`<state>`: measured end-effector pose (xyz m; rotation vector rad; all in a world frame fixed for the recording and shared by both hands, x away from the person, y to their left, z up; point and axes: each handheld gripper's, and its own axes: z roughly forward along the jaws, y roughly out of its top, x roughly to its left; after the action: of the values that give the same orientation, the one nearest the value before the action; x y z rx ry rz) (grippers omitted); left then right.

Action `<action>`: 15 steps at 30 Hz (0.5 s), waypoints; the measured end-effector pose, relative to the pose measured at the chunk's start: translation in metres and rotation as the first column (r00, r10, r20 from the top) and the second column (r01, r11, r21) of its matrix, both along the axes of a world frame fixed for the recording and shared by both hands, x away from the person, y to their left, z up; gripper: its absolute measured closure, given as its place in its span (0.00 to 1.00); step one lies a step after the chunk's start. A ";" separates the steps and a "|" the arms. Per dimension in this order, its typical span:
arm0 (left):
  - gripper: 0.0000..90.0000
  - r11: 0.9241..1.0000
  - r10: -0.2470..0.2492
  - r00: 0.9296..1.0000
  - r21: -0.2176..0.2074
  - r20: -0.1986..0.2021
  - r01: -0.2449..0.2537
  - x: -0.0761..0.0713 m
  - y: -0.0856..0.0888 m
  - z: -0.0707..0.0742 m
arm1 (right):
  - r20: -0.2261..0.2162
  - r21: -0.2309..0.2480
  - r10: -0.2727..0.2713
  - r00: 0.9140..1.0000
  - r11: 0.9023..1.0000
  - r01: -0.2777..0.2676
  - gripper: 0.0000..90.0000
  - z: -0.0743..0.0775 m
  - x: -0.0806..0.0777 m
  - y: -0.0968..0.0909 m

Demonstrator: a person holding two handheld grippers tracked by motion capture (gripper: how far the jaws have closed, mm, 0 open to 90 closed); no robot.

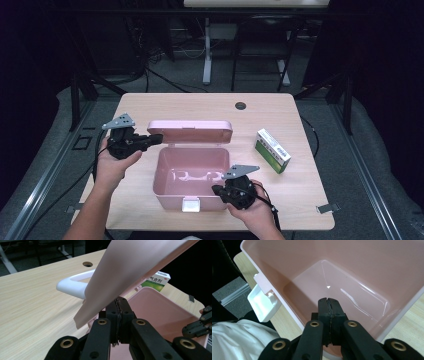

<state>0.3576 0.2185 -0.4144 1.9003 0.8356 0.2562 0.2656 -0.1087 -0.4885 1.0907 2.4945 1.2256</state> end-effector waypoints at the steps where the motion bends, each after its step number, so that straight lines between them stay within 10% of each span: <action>1: 0.99 1.000 0.002 1.000 0.000 0.001 -0.002 0.000 0.000 0.000 | -0.001 0.001 0.001 1.000 1.000 -0.001 1.00 0.000 0.000 0.000; 15: 0.99 1.000 0.016 1.000 -0.018 -0.003 -0.016 0.006 0.001 -0.004 | -0.003 0.006 0.005 1.000 1.000 -0.005 0.99 0.000 -0.002 0.001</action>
<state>0.3637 0.2200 -0.4187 1.8780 0.8525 0.2547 0.2637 -0.1076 -0.4889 1.0886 2.4993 1.2345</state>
